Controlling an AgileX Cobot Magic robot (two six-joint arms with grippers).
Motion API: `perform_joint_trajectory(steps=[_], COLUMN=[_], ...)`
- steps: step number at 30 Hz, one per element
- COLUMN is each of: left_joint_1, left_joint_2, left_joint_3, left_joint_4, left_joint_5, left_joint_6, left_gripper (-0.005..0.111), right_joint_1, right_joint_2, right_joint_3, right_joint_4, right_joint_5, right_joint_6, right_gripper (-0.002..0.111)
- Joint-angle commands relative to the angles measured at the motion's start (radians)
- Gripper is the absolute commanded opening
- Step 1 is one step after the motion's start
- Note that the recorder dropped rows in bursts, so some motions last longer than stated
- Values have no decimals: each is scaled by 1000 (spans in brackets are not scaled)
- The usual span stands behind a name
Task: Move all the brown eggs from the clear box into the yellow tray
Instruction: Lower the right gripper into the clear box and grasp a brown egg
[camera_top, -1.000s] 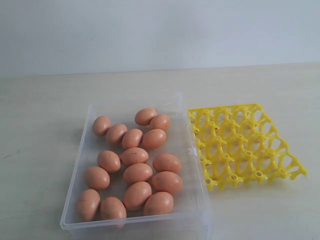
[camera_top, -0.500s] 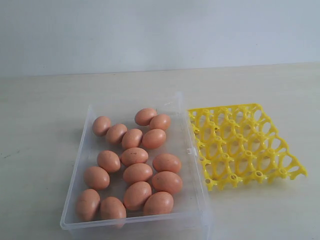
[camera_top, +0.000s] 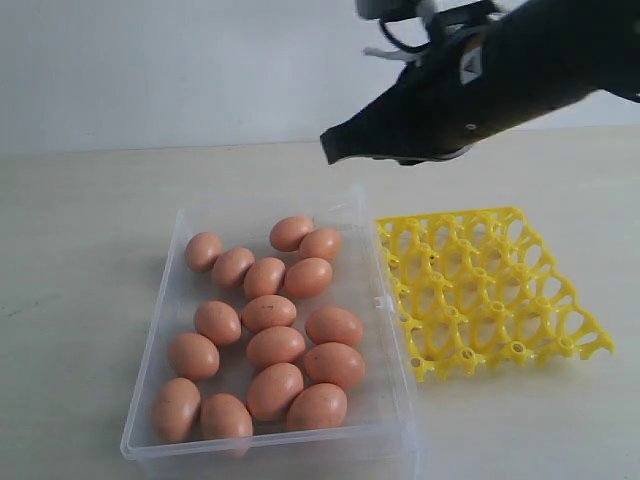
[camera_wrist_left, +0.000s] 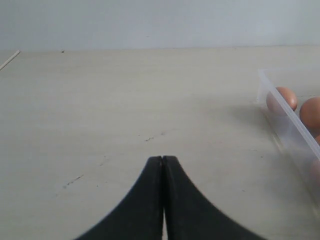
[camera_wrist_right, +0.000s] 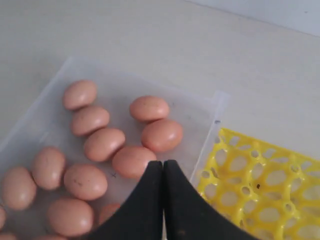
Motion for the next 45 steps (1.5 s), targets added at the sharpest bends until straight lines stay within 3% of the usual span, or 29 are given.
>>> perform_joint_trajectory(steps=[1, 5, 10, 14, 19, 21, 29, 45], left_joint_1=[-5, -5, -5, -5, -5, -5, -5, -5], left_joint_2=[-6, -6, -6, -6, -6, -6, -6, -6], left_joint_3=[-4, -4, -4, -4, -4, -4, -4, -4], left_joint_4=[-6, -6, -6, -6, -6, -6, -6, -6], left_joint_5=[-14, -14, -14, -14, -14, -14, -14, -14], left_joint_6=[-6, -6, -6, -6, -6, -6, -6, -6], left_gripper=[0, 0, 0, 0, 0, 0, 0, 0], right_joint_1=[48, 73, 73, 73, 70, 64, 31, 9], right_joint_2=[172, 294, 355, 390, 439, 463, 569, 672], right_joint_3=[-178, -274, -280, -287, -310, -319, -382, -409], right_joint_4=[99, 263, 313, 313, 306, 298, 209, 210], right_joint_5=[280, 448, 418, 338, 230, 199, 193, 208], right_joint_6=[-423, -944, -1241, -1317, -1354, -1369, -1357, -1359], right_gripper=[0, 4, 13, 25, 56, 63, 64, 64])
